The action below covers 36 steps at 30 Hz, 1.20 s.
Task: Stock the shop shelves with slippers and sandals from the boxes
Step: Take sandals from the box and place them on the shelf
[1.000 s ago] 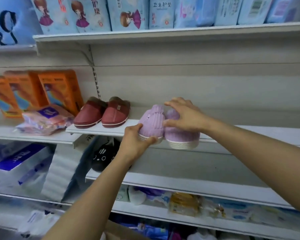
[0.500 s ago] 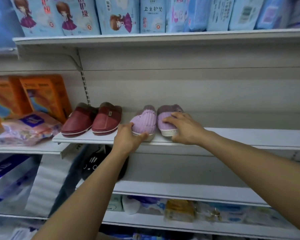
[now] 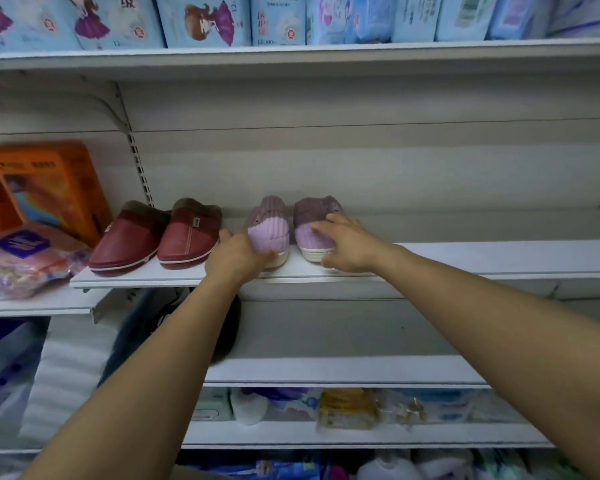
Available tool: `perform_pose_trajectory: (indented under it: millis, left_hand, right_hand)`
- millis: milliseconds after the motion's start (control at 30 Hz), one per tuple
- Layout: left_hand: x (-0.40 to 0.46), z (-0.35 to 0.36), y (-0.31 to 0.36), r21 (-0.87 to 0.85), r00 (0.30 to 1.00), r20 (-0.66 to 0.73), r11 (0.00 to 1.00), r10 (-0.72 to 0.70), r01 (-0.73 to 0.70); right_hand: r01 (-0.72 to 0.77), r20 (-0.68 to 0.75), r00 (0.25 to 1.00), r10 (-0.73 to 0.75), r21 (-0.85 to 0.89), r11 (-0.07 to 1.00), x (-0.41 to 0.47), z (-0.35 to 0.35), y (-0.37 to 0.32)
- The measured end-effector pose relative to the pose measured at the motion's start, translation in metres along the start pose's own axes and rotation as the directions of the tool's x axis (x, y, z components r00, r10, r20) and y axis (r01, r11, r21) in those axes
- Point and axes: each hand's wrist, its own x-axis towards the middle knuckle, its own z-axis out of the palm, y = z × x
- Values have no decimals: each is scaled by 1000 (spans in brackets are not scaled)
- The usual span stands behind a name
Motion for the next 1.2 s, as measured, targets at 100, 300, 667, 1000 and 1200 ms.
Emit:
perform_pose_trajectory:
  millis: [100, 300, 667, 1000, 1200]
  left_hand:
    - [-22, -5, 18, 15, 972, -178, 988, 153, -153]
    - [-96, 7, 77, -29, 833, -366, 890, 414, -455]
    - [-292, 108, 263, -78, 709, -286, 722, 645, -688]
    - [-447, 248, 486, -245, 537, -96, 503, 838, -829]
    - [-499, 312, 597, -260, 381, -15, 364, 925, -894]
  right_hand:
    - [-16, -199, 980, 21, 27, 1000, -34, -13, 4]
    - [-49, -449, 893, 13, -68, 996, -144, -35, 42]
    - [-386, -563, 792, 236, -163, 908, -451, -74, 208]
    - [-711, -481, 668, 567, -187, 678, -712, -109, 372]
    - [-859, -437, 497, 750, -128, 496, -808, -117, 457]
